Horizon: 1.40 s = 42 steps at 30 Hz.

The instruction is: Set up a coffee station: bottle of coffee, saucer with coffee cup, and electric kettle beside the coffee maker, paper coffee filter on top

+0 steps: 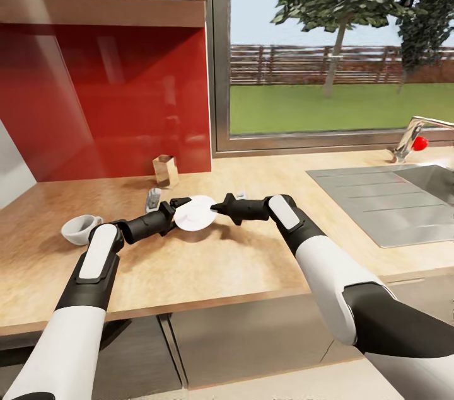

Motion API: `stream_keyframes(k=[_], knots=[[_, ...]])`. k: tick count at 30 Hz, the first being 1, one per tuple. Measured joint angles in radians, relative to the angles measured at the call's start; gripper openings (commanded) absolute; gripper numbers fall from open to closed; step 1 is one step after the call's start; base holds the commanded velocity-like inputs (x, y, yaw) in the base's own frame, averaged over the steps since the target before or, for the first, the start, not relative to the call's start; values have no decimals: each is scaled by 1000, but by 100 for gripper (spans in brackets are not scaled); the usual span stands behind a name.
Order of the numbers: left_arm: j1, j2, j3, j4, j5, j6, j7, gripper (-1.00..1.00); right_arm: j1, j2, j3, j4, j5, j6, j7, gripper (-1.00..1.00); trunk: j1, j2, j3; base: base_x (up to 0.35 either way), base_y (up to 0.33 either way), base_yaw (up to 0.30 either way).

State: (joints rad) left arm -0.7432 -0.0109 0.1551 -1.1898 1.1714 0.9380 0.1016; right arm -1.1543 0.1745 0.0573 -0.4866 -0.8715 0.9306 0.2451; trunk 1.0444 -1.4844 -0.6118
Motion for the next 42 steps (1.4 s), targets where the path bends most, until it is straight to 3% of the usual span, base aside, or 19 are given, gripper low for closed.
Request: stream_keyframes(k=[10,17,20,25,33,42], knots=[[0,3,5,-5,0,1,0,100,0,0,1,-2,-1,0,0,-100,0,0,0,-106,0,0],[0,5,14,-75,0,3,3,100,-1,0,0,-8,-2,0,0,-100,0,0,0,-6,0,0],[0,6,49,-90,0,5,3,100,-2,0,-1,-9,-3,0,0,-100,0,0,0,0,0,0],[0,7,68,-93,-1,7,2,100,-3,0,-2,-9,-3,0,0,-100,0,0,0,0,0,0],[0,16,75,-94,-1,9,2,100,-12,0,-2,-9,-4,0,0,-100,0,0,0,-13,0,0],[0,22,75,-95,-1,9,1,100,-14,0,-2,-10,-4,0,0,-100,0,0,0,-276,0,0]])
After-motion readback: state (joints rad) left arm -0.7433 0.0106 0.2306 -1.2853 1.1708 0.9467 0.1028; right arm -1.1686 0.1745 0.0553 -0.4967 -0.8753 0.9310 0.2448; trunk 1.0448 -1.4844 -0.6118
